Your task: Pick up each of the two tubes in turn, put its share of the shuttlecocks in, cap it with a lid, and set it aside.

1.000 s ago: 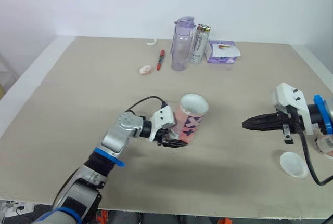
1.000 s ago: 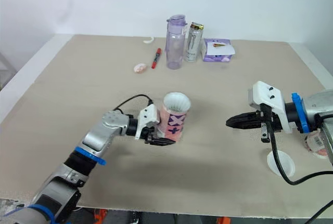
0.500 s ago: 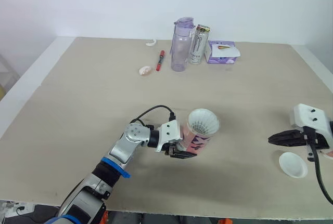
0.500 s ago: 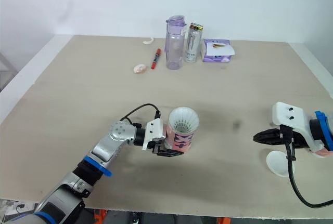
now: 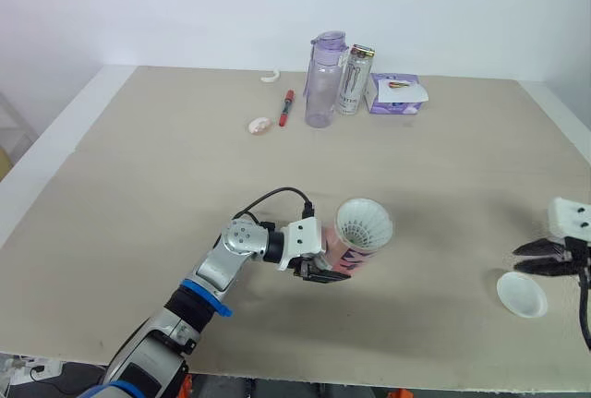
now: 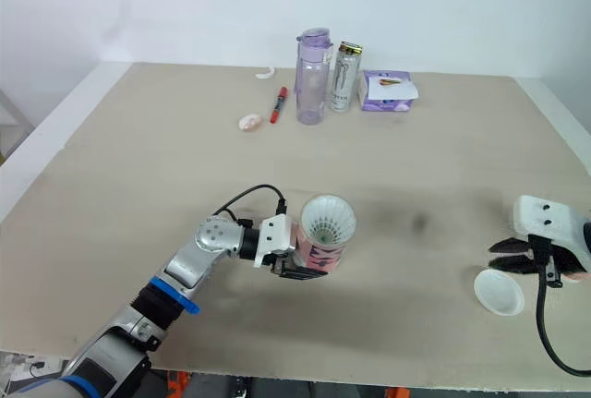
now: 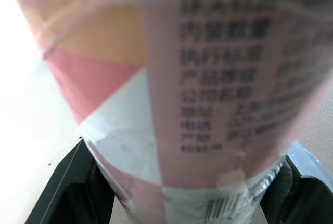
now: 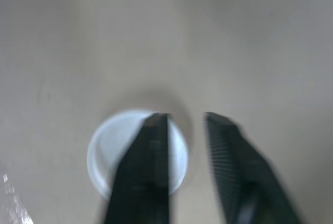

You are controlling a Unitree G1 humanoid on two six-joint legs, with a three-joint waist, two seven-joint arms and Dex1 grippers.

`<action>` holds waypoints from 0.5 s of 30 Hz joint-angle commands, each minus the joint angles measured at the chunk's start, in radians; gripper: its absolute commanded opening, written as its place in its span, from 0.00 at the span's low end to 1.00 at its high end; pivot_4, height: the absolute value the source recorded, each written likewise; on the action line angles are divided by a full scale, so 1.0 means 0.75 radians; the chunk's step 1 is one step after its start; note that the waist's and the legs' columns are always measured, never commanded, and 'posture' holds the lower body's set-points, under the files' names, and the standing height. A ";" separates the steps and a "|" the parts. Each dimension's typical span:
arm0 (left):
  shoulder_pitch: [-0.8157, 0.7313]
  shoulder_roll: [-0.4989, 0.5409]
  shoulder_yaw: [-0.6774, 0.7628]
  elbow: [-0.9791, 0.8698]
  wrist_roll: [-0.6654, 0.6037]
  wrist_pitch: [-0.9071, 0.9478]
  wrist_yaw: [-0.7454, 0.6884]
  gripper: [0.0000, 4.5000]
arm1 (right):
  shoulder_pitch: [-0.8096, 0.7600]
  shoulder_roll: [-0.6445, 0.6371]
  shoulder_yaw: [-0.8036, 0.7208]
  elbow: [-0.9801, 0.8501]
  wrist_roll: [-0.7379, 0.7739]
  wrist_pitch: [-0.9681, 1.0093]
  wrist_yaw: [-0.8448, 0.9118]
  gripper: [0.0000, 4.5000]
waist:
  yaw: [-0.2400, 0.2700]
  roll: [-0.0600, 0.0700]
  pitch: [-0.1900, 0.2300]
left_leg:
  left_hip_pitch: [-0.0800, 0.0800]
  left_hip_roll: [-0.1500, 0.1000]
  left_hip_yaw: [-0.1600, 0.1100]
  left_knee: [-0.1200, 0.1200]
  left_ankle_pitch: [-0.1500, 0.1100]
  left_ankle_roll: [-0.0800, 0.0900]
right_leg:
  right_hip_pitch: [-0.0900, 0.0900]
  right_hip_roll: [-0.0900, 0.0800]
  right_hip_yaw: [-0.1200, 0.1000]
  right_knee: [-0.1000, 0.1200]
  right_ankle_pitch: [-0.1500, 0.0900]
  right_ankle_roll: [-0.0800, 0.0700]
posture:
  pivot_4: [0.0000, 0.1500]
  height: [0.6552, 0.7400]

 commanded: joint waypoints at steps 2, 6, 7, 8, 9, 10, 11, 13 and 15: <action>0.044 0.021 -0.033 -0.029 -0.039 0.088 -0.075 0.70 | -0.109 -0.023 0.090 0.142 -0.058 -0.131 0.019 0.73 | -0.001 0.003 -0.001 | 0.000 0.000 0.001 0.000 0.000 0.000 | 0.000 0.000 0.001 0.000 0.000 0.000 | 1.00 1.00; 0.048 0.032 -0.032 -0.039 -0.034 0.096 -0.072 0.70 | -0.182 0.000 0.161 0.212 -0.085 -0.167 0.014 0.98 | -0.001 0.004 -0.002 | 0.001 0.001 0.000 0.000 0.000 0.000 | 0.000 0.002 0.000 0.000 0.000 0.000 | 1.00 1.00; 0.047 0.034 -0.031 -0.037 -0.032 0.095 -0.070 0.70 | -0.203 0.009 0.177 0.227 -0.089 -0.164 0.010 0.98 | -0.002 0.004 -0.002 | 0.001 0.001 -0.001 0.000 0.000 0.000 | 0.000 0.002 0.000 0.001 0.000 0.000 | 1.00 1.00; 0.047 0.036 -0.031 -0.035 -0.029 0.094 -0.068 0.70 | -0.226 0.017 0.194 0.241 -0.095 -0.162 0.004 0.98 | -0.002 0.004 -0.002 | 0.001 0.002 -0.001 0.000 0.000 0.000 | 0.000 0.002 0.000 0.001 0.000 0.000 | 1.00 1.00; 0.047 0.038 -0.032 -0.034 -0.027 0.093 -0.067 0.70 | -0.243 0.024 0.209 0.252 -0.101 -0.162 0.001 0.98 | -0.002 0.004 -0.002 | 0.001 0.002 -0.001 0.000 0.000 0.000 | 0.000 0.003 0.000 0.001 0.000 0.000 | 1.00 1.00; 0.047 0.039 -0.032 -0.034 -0.026 0.093 -0.066 0.70 | -0.257 0.029 0.222 0.260 -0.108 -0.162 0.000 0.98 | -0.002 0.004 -0.002 | 0.001 0.002 -0.001 0.000 0.000 0.000 | 0.000 0.003 0.000 0.001 0.000 0.000 | 1.00 1.00; 0.047 0.039 -0.033 -0.033 -0.025 0.093 -0.064 0.70 | -0.269 0.034 0.233 0.266 -0.114 -0.161 -0.002 0.98 | -0.002 0.004 -0.002 | 0.001 0.002 -0.001 0.000 0.000 0.000 | 0.000 0.003 0.000 0.001 0.001 -0.001 | 1.00 1.00; 0.051 0.043 -0.033 -0.039 -0.025 0.098 -0.062 0.70 | -0.288 0.045 0.253 0.263 -0.114 -0.134 -0.002 0.98 | -0.002 0.004 -0.002 | 0.002 0.002 -0.001 0.000 0.000 0.000 | 0.001 0.003 0.000 0.001 0.001 -0.001 | 1.00 1.00; 0.051 0.044 -0.033 -0.040 -0.023 0.100 -0.059 0.70 | -0.293 0.053 0.267 0.251 -0.112 -0.111 0.007 0.98 | -0.002 0.004 -0.002 | 0.002 0.003 -0.001 0.000 0.000 0.000 | 0.001 0.003 0.000 0.001 0.001 -0.001 | 1.00 1.00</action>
